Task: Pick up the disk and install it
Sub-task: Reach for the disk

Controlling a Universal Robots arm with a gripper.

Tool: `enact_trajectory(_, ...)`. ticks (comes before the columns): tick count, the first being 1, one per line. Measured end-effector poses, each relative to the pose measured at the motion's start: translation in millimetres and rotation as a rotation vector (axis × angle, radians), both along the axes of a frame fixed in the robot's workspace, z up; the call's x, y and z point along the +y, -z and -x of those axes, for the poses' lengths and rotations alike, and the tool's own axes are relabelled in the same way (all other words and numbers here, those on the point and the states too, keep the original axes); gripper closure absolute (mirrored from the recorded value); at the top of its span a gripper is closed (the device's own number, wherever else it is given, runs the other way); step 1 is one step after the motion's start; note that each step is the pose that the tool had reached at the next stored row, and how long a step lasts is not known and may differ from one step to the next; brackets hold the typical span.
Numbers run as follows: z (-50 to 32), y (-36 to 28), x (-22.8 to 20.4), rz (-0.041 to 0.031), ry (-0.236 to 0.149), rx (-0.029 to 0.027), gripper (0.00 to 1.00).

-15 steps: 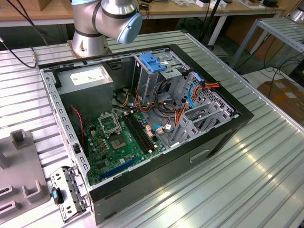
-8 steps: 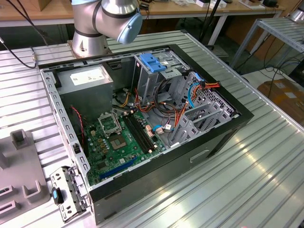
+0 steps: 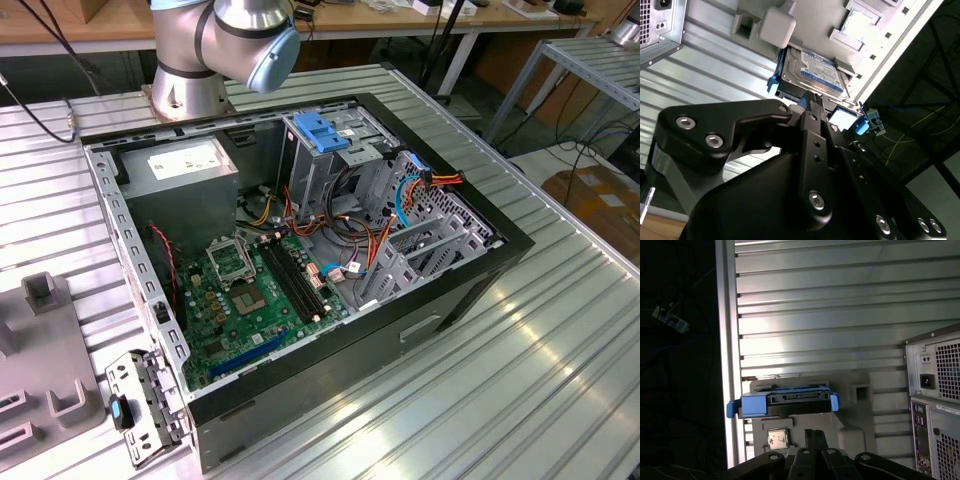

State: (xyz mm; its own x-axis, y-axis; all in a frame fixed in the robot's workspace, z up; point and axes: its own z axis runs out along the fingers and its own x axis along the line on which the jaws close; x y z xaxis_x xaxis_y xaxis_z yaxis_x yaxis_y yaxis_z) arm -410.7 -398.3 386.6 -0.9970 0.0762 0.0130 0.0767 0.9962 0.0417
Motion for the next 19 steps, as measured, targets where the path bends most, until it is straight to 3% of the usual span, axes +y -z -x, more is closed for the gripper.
enact_trajectory(12, -4.7, -0.6, 0.4, 0.0001, 0.0, -0.0019, 0.89)
enact_trajectory(19, 8.7, 5.0, 3.6, -0.0001, 0.0, -0.0083, 0.89)
